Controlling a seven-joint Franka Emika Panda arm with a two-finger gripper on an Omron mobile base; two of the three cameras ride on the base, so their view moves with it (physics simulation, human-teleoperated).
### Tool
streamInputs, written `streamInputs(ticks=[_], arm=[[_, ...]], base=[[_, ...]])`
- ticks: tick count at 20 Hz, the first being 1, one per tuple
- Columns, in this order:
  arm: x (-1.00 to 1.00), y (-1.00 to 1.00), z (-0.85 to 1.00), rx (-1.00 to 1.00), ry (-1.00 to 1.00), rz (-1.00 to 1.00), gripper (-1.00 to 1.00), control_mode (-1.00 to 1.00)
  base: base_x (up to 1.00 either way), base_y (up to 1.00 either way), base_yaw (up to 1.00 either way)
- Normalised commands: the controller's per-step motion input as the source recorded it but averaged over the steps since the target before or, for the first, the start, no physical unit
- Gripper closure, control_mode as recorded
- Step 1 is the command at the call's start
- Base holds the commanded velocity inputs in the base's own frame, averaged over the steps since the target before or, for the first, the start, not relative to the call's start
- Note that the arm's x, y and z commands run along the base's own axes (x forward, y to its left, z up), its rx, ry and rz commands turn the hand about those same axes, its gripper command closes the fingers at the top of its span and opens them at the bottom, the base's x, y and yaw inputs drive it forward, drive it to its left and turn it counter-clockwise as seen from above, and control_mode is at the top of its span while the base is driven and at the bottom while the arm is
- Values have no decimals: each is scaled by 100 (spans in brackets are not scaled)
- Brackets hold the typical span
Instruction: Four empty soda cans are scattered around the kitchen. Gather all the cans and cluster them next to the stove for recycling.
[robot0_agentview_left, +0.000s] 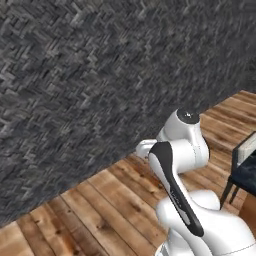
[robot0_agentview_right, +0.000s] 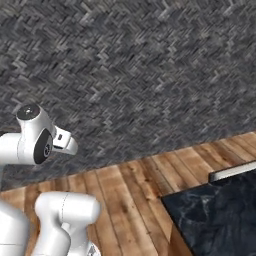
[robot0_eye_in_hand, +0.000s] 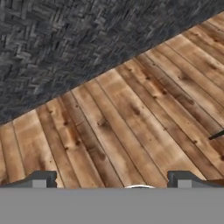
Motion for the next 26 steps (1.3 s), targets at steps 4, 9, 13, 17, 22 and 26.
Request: streamInputs(ticks=[4, 9, 13, 17, 22, 26], arm=[[0, 0, 0, 0, 0, 0, -100, 100], [0, 0, 0, 0, 0, 0, -100, 100], [0, 0, 0, 0, 0, 0, -100, 100], [0, 0, 0, 0, 0, 0, -100, 100], [0, 0, 0, 0, 0, 0, -100, 100], [0, 0, 0, 0, 0, 0, -100, 100]], base=[[54, 28, -44], [55, 28, -40], [57, 26, -34], [56, 21, -31], [49, 18, -41], [43, 16, -49]])
